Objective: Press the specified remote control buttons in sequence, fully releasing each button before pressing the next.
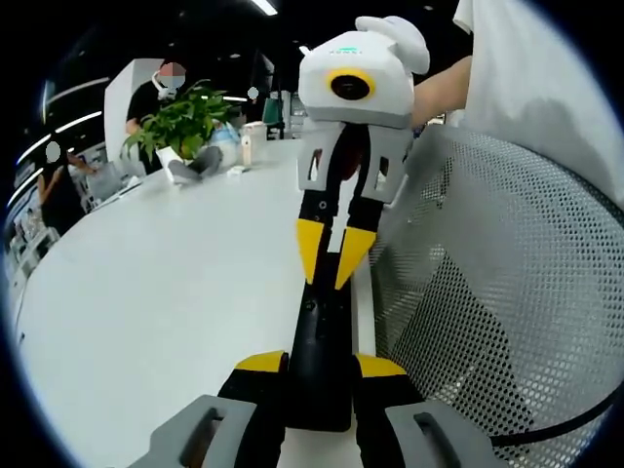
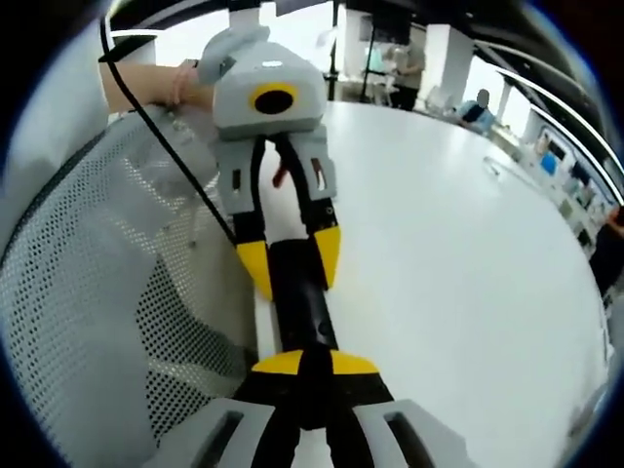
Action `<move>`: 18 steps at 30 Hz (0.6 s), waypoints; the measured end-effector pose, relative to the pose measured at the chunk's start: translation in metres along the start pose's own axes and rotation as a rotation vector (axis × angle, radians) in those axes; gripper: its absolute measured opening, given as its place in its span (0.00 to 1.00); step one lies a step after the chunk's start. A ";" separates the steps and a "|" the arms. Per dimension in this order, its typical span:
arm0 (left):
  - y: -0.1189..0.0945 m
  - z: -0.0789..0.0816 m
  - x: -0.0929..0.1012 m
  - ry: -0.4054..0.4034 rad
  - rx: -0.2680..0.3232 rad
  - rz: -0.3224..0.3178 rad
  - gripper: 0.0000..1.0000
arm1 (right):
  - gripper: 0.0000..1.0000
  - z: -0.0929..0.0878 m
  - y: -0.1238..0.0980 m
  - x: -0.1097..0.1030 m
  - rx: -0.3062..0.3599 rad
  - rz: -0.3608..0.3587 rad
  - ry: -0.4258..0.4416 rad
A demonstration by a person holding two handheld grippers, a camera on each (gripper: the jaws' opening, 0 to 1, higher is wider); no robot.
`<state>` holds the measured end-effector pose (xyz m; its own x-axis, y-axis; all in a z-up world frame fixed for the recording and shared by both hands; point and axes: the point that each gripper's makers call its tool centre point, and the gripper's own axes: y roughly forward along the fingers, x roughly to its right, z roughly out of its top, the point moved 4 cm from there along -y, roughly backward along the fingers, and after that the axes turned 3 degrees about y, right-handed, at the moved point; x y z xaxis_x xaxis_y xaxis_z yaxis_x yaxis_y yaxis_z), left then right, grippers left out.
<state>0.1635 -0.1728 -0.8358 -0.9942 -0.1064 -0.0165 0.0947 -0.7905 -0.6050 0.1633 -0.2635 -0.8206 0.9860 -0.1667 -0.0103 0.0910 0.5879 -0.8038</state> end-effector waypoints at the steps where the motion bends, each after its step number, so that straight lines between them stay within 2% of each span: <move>1: 0.000 0.000 0.000 0.000 0.000 0.000 0.25 | 0.04 0.001 0.000 0.000 -0.003 -0.003 -0.009; 7: 0.000 0.000 0.000 0.002 -0.001 -0.001 0.25 | 0.04 0.003 0.001 -0.001 -0.045 -0.001 -0.049; 8: 0.000 0.000 0.000 0.002 -0.001 -0.001 0.25 | 0.04 0.003 0.002 -0.001 -0.074 0.007 -0.098; 10: 0.000 0.000 0.000 0.003 -0.001 -0.001 0.25 | 0.04 0.005 0.003 -0.002 -0.120 0.028 -0.144; 14: 0.000 0.000 0.000 0.005 -0.002 -0.004 0.25 | 0.04 0.010 0.005 0.002 -0.248 0.090 -0.145; 18: 0.001 0.001 0.000 0.007 -0.001 -0.007 0.25 | 0.04 0.012 0.008 0.004 -0.275 0.103 -0.149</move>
<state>0.1639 -0.1736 -0.8355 -0.9952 -0.0966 -0.0177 0.0875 -0.7905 -0.6061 0.1696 -0.2499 -0.8200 0.9995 0.0123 -0.0287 -0.0312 0.3568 -0.9336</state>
